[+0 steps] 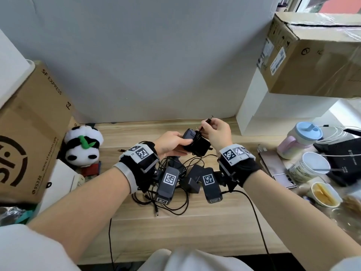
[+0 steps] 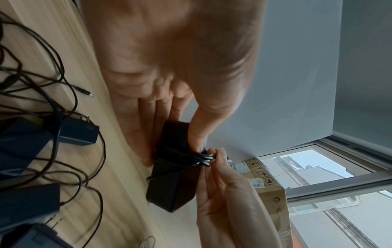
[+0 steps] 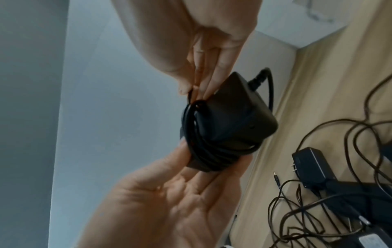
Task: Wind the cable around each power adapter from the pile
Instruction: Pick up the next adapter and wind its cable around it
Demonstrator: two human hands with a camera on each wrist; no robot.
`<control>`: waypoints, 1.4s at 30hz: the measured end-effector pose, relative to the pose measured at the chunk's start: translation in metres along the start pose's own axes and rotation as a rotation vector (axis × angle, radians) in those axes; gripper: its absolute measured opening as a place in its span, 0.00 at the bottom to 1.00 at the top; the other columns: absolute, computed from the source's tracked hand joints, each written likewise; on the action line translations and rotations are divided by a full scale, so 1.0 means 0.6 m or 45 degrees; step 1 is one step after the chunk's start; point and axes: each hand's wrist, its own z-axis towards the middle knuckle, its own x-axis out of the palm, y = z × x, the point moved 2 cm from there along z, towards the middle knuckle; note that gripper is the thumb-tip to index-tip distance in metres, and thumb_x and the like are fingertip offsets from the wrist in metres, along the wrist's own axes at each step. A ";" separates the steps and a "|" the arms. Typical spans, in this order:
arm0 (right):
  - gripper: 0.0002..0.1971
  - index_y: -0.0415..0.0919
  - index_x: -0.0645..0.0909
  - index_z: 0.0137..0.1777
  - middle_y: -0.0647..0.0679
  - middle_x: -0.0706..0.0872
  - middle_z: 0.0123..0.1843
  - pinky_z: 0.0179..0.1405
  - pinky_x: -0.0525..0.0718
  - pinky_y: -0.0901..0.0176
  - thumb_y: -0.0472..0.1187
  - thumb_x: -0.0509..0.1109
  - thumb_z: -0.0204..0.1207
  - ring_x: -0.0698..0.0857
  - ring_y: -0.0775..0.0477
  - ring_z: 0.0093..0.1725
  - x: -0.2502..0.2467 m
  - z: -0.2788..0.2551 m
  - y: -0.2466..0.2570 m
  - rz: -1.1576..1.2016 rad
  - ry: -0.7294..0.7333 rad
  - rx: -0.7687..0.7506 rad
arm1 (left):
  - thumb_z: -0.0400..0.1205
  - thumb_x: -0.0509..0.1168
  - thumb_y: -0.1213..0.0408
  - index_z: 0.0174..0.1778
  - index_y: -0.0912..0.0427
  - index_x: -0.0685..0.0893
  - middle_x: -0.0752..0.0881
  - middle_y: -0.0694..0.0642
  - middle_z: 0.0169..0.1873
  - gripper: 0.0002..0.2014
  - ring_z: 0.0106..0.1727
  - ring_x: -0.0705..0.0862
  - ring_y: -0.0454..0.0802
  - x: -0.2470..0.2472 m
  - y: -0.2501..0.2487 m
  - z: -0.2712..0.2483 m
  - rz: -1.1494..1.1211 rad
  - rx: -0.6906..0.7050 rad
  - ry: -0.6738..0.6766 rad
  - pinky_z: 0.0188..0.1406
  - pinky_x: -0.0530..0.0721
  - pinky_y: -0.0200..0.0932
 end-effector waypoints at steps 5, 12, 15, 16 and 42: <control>0.11 0.39 0.78 0.56 0.48 0.81 0.42 0.39 0.85 0.63 0.34 0.71 0.75 0.81 0.54 0.38 -0.045 -0.028 -0.032 0.019 0.045 0.223 | 0.83 0.62 0.69 0.43 0.62 0.81 0.85 0.58 0.39 0.05 0.42 0.86 0.52 0.041 0.028 -0.008 -0.077 -0.102 0.136 0.49 0.87 0.44; 0.09 0.44 0.80 0.57 0.44 0.83 0.52 0.42 0.84 0.64 0.42 0.59 0.84 0.83 0.51 0.45 -0.132 -0.141 -0.108 0.027 0.151 0.405 | 0.85 0.61 0.60 0.62 0.60 0.77 0.84 0.63 0.56 0.12 0.57 0.84 0.63 0.126 0.089 -0.001 -0.165 -0.288 0.426 0.58 0.82 0.64; 0.09 0.44 0.79 0.54 0.46 0.81 0.45 0.33 0.82 0.68 0.45 0.59 0.84 0.83 0.52 0.38 -0.178 -0.200 -0.146 0.142 0.045 0.556 | 0.84 0.61 0.57 0.69 0.59 0.77 0.81 0.63 0.64 0.18 0.62 0.83 0.64 0.179 0.116 -0.002 -0.114 -0.385 0.565 0.54 0.85 0.62; 0.09 0.43 0.79 0.55 0.47 0.81 0.43 0.32 0.82 0.68 0.46 0.59 0.84 0.83 0.52 0.37 -0.194 -0.220 -0.155 0.167 -0.006 0.594 | 0.83 0.62 0.57 0.67 0.59 0.78 0.81 0.63 0.63 0.18 0.60 0.83 0.63 0.199 0.124 -0.005 -0.079 -0.414 0.579 0.52 0.86 0.61; 0.13 0.31 0.81 0.59 0.42 0.86 0.48 0.43 0.86 0.67 0.39 0.66 0.80 0.85 0.49 0.42 -0.499 -0.624 -0.401 0.916 -0.716 0.898 | 0.80 0.69 0.65 0.52 0.62 0.80 0.85 0.59 0.51 0.09 0.48 0.85 0.51 0.627 0.376 -0.084 0.508 -0.610 0.725 0.50 0.79 0.37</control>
